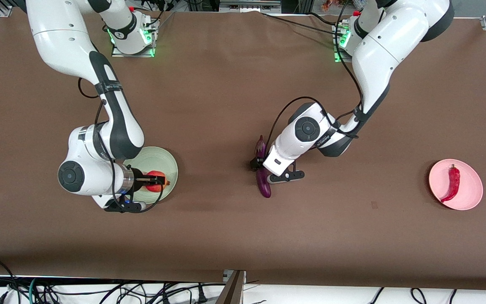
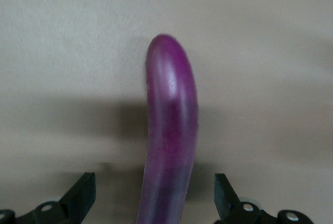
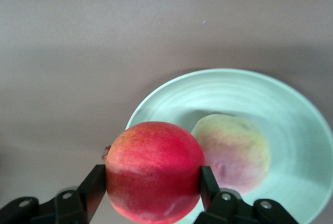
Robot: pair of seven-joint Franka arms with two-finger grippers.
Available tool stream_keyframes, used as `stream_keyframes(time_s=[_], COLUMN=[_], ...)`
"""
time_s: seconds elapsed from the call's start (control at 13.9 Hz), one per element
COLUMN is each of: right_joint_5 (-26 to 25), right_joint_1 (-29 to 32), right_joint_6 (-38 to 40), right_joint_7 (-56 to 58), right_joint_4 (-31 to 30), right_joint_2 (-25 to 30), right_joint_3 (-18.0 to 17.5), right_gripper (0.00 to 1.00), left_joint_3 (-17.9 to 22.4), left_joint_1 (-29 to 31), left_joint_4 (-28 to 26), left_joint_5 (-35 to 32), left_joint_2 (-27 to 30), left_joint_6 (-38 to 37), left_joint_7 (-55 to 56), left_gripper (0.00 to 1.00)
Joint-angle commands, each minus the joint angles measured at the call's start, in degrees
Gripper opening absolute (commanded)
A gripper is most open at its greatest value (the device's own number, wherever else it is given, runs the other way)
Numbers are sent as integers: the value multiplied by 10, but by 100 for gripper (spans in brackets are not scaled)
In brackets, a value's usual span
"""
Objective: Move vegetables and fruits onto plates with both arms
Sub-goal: 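Lower the apple onto the green plate while the left gripper grasps the eggplant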
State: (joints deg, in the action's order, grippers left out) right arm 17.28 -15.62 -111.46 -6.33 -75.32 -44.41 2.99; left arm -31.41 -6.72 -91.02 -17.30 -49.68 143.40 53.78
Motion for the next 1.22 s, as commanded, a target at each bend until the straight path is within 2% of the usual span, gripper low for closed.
stream_keyframes(time_s=[0.0, 0.14, 0.29, 0.36, 0.5, 0.57, 0.65, 0.72, 0.86, 1.15], right_joint_5=[37, 38, 38, 38, 37, 33, 25, 2, -50, -120], right_joint_1=[2, 4, 4, 4, 3, 1, 0, -4, -8, -8], right_joint_6=[-33, -55, -55, -54, -50, -50, -49, -47, -32, 123], right_joint_7=[8, 9, 9, 8, 9, 11, 12, 11, 11, 11], right_joint_4=[-53, -80, -83, -83, -77, -74, -68, -64, -67, -67], right_joint_2=[13, 16, 16, 16, 19, 26, 41, 51, 92, 227], right_joint_3=[-1, -1, -1, -1, -1, 0, 1, 2, 1, 0], right_gripper=[51, 61, 82, 98, 99, 99, 99, 99, 100, 100], left_joint_3=[14, 15, 15, 16, 16, 16, 16, 15, 16, 36], left_joint_1=[-16, -22, -22, -22, -22, -22, -20, -14, -5, 12], left_joint_4=[9, 8, 1, 0, 1, 1, 1, 1, 0, 7], left_joint_5=[-4, -4, -5, -5, -5, -5, -5, -5, -5, -6], left_joint_2=[-1, -3, -5, -8, -15, -14, -11, -8, 16, 90], left_joint_6=[8, 9, 9, 9, 9, 9, 9, 7, -29, -265], left_joint_7=[20, 27, 36, 36, 36, 35, 33, 29, 28, 26], left_gripper=[94, 42, 37, 38, 37, 25, 3, 0, 0, 0])
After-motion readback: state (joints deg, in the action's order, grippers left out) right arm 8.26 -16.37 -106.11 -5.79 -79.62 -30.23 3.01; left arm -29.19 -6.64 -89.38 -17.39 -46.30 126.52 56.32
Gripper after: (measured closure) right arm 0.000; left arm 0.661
